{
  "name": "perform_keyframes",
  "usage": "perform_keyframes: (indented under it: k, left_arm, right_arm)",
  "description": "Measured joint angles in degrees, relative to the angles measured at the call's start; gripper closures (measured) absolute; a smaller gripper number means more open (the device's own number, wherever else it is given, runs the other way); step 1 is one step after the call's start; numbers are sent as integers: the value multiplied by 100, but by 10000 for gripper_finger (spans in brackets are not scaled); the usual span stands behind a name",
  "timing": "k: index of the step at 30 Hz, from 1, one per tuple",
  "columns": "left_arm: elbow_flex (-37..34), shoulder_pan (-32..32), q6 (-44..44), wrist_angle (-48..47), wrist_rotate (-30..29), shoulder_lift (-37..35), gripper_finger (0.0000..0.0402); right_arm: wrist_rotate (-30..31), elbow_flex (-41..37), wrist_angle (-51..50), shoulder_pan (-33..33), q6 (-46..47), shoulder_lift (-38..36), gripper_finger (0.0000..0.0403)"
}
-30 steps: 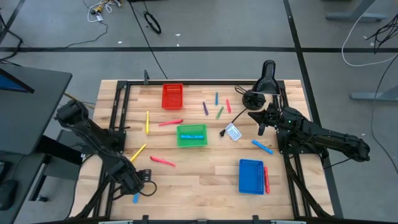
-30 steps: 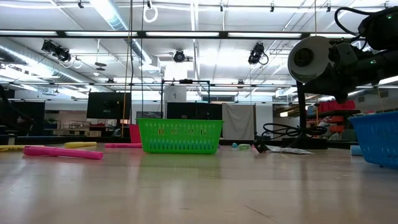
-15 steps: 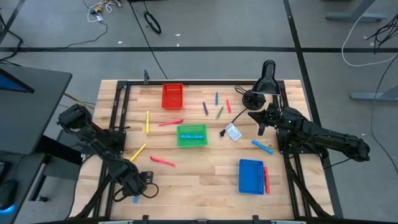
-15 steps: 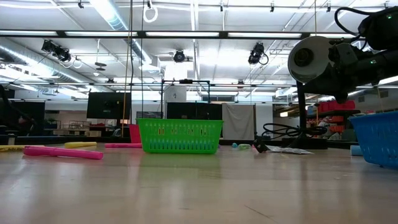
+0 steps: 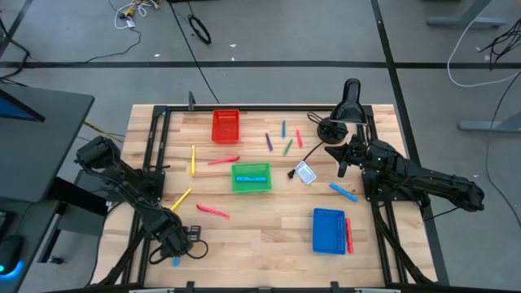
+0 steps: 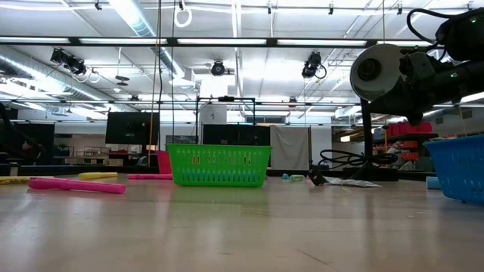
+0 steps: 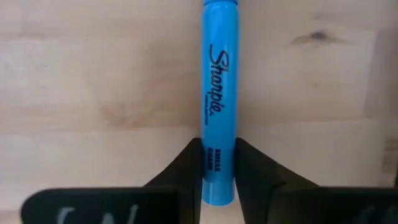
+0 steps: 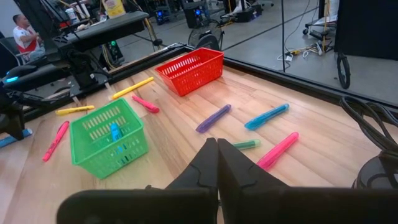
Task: Pick & Place Markers
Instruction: Put the bottom blue highlighter pen into the green bin
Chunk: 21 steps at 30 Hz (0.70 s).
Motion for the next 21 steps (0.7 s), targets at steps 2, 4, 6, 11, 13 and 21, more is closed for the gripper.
perform_keyframes:
  k: [2,4,6,11,13,21]
  left_arm:
    - [0,-4,-52,3,77,-5,332]
    - [-11,-6,-64,-18,99,-83,332]
    - [19,-9,-63,-58,26,-255,332]
    - [275,2,-129,-399,-425,-630,329]
    - [458,7,-439,-624,-603,-712,331]
    - [1127,131,-1966,-1171,-705,-999,332]
  right_arm:
    - [1,1,0,0,1,0,403]
    - [0,0,0,0,2,0,403]
    - [0,0,0,0,2,0,403]
    - [0,0,0,0,0,0,403]
    - [2,1,0,0,1,0,403]
    - [0,2,-2,0,2,-2,403]
